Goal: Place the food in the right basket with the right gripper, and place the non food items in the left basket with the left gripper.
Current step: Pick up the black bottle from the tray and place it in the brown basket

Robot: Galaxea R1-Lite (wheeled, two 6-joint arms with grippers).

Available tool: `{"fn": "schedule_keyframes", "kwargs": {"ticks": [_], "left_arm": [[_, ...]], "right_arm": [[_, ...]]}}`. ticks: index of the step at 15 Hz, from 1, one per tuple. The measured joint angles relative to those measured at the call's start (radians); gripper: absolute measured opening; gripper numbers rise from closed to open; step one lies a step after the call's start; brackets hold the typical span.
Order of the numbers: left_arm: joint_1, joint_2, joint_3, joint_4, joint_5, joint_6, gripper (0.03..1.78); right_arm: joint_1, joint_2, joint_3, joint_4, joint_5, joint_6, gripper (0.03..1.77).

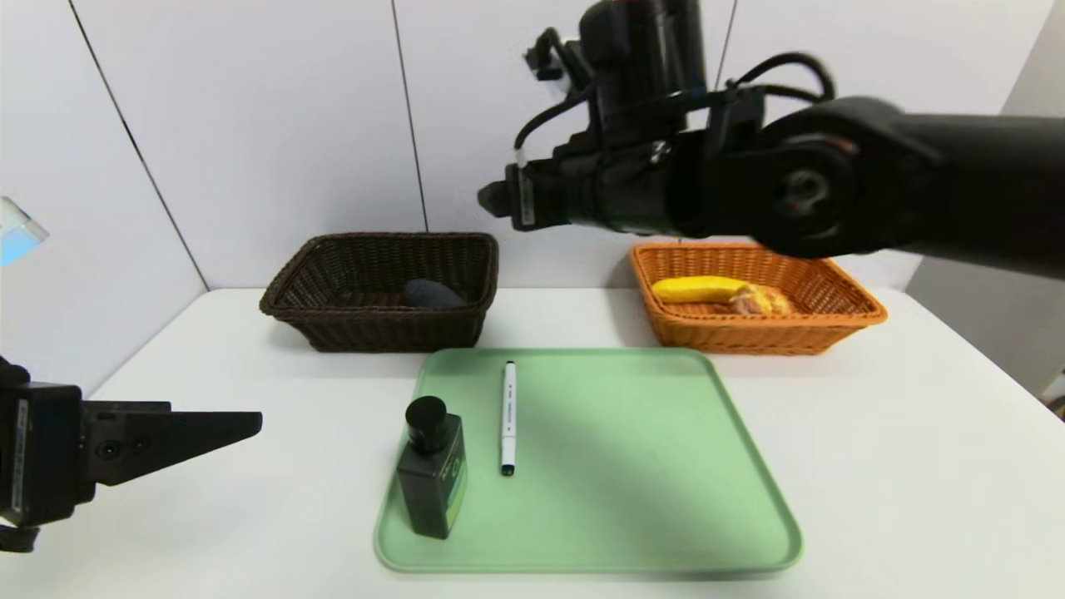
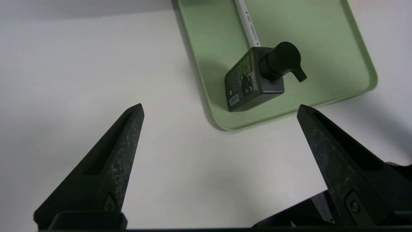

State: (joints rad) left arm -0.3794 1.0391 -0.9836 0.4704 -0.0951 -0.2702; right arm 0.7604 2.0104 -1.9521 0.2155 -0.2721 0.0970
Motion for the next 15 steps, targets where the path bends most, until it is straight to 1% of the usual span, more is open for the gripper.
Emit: {"fn": "schedule_keyframes", "kwargs": {"ticks": [1,3,4,5,7,9,11,13,15], "left_arm": [[-0.012,0.002,0.024,-0.033,0.037,0.001,1.69],[-0.045,-0.007,0.111,-0.134,0.113,0.002,1.69],[-0.063,-0.021,0.168,-0.198,0.141,0.002,1.69],[-0.078,-0.043,0.218,-0.253,0.157,0.003,1.69],[-0.101,-0.106,0.301,-0.310,0.168,0.001,1.69],[-0.117,-0.175,0.366,-0.318,0.167,0.003,1.69],[-0.142,-0.243,0.440,-0.323,0.165,0.013,1.69],[-0.156,-0.289,0.514,-0.354,0.159,0.054,1.69],[-0.162,-0.313,0.605,-0.447,0.154,0.116,1.69]], "right_arm": [[-0.001,-0.050,0.000,0.086,-0.005,0.032,1.65],[-0.005,-0.125,0.004,0.220,-0.028,0.091,1.66],[-0.016,-0.153,0.007,0.271,-0.041,0.114,1.67],[-0.035,-0.175,0.014,0.296,-0.044,0.120,1.67],[-0.072,-0.211,0.051,0.306,-0.045,0.122,1.68],[-0.087,-0.243,0.111,0.301,-0.051,0.129,1.69],[-0.095,-0.271,0.188,0.279,-0.077,0.164,1.69],[-0.097,-0.297,0.271,0.208,-0.092,0.170,1.69],[-0.097,-0.322,0.350,0.130,-0.108,0.169,1.69]]}}
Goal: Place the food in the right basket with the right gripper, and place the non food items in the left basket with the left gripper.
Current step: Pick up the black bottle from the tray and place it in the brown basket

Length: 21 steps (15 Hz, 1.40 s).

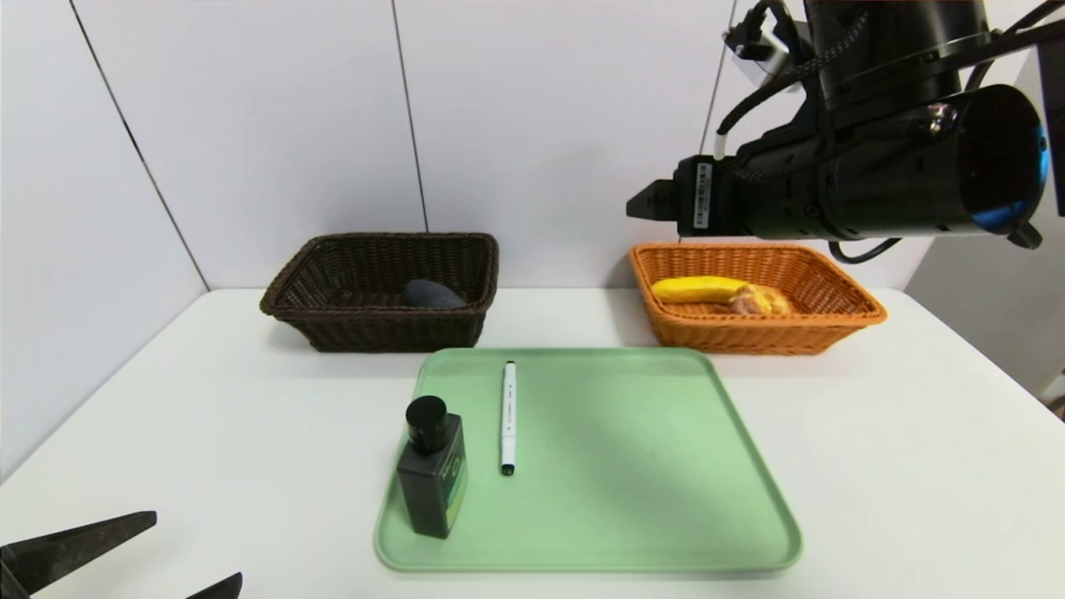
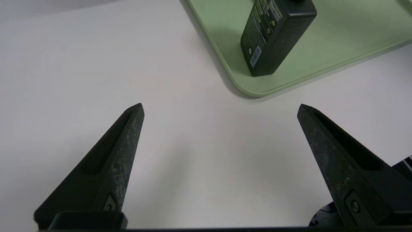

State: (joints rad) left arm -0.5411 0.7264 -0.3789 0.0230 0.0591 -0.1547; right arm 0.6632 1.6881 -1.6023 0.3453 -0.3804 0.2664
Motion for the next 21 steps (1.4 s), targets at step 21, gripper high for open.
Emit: {"fn": "schedule_keyframes", "kwargs": {"ticks": [21], "left_arm": [[-0.025,0.076,0.268,-0.414,-0.204,0.073,1.69]], "right_arm": [[-0.060,-0.157,0.290,-0.023,-0.004,-0.058,1.69]]}}
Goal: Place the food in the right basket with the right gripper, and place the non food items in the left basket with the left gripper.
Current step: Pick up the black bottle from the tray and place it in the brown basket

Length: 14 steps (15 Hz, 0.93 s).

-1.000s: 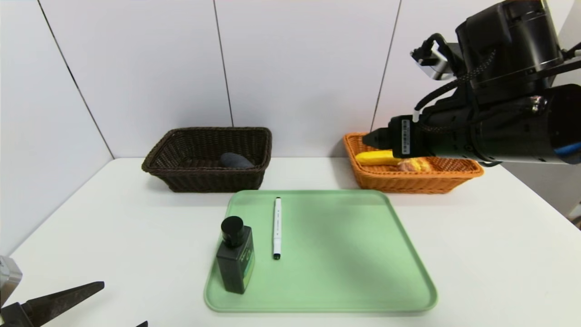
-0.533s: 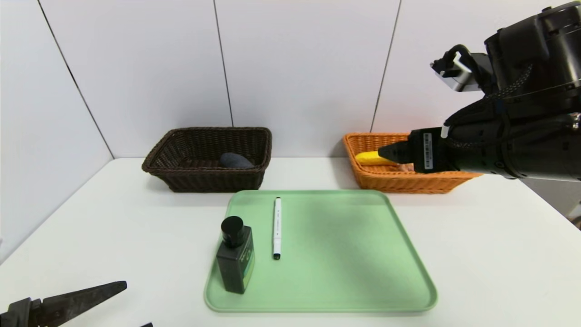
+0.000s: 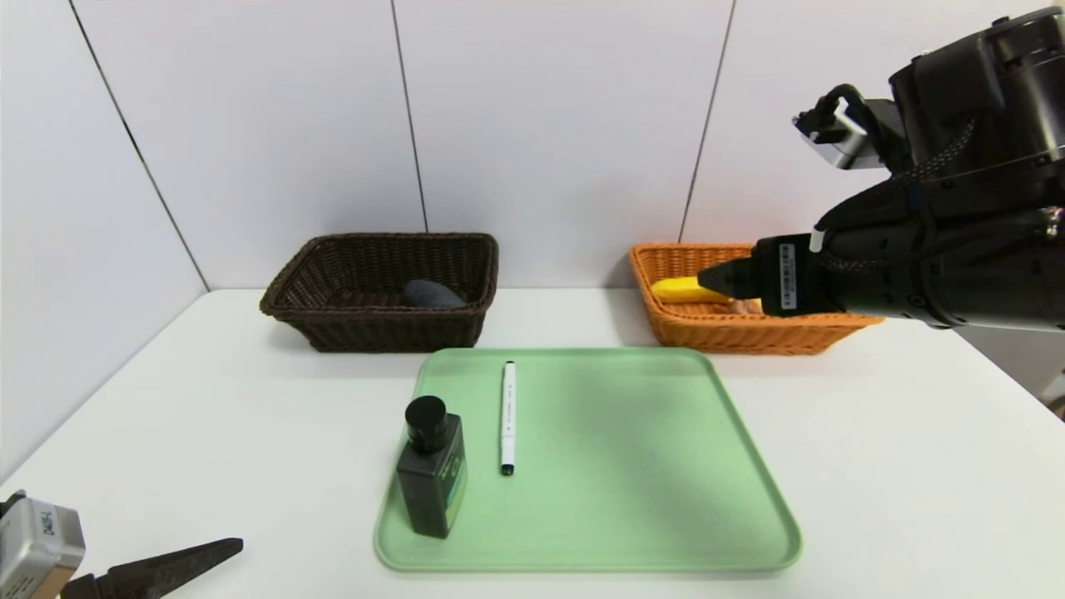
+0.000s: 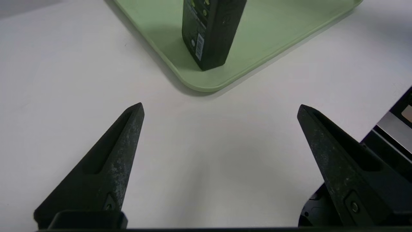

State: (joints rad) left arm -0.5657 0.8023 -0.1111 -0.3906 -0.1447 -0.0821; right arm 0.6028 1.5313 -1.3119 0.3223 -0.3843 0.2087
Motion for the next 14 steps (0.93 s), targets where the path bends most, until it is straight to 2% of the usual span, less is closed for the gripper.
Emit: {"fn": "schedule_keyframes", "kwargs": {"ticks": [5,8,12,14], "left_arm": [[-0.034,0.001,0.033,-0.013,-0.014,0.066,1.69],[-0.043,0.017,0.024,-0.014,-0.109,0.052,1.69],[-0.043,0.117,-0.036,-0.024,-0.184,0.003,1.69],[-0.020,0.188,-0.079,-0.024,-0.191,0.007,1.69]], "right_arm": [[0.000,0.001,0.002,0.000,0.000,0.000,1.69],[0.000,0.001,0.008,0.000,0.000,-0.002,1.69],[-0.005,0.000,0.014,0.001,0.000,-0.002,1.69],[-0.013,-0.001,0.015,0.002,0.001,-0.002,1.69]]}}
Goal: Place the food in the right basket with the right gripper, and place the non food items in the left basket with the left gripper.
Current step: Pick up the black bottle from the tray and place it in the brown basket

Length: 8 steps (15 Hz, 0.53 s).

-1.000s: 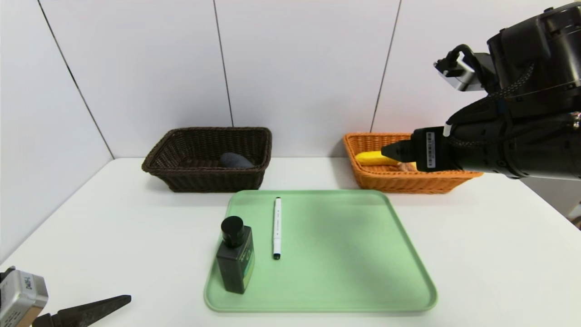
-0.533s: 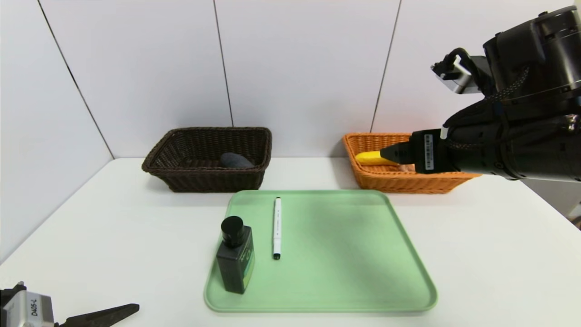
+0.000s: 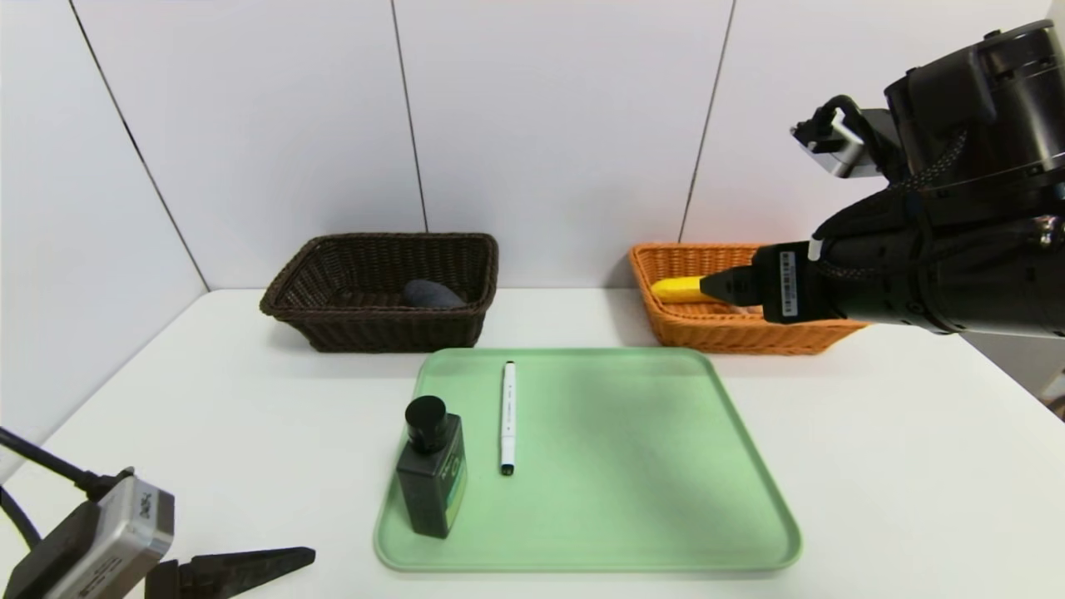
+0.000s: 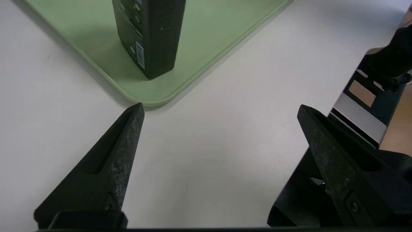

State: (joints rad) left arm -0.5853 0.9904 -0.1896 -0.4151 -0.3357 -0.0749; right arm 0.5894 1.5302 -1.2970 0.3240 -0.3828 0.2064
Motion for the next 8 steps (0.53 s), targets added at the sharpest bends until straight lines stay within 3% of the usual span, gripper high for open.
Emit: {"fn": "schedule_keyframes", "kwargs": {"ticks": [3,8], "left_arm": [[0.070,0.104,-0.054,0.001,0.042,0.034,1.69],[0.085,0.158,-0.064,0.009,0.099,0.067,1.69]], "right_arm": [[-0.013,-0.003,0.002,0.001,0.000,0.000,1.69],[-0.018,-0.005,0.008,0.000,0.001,0.002,1.69]]}}
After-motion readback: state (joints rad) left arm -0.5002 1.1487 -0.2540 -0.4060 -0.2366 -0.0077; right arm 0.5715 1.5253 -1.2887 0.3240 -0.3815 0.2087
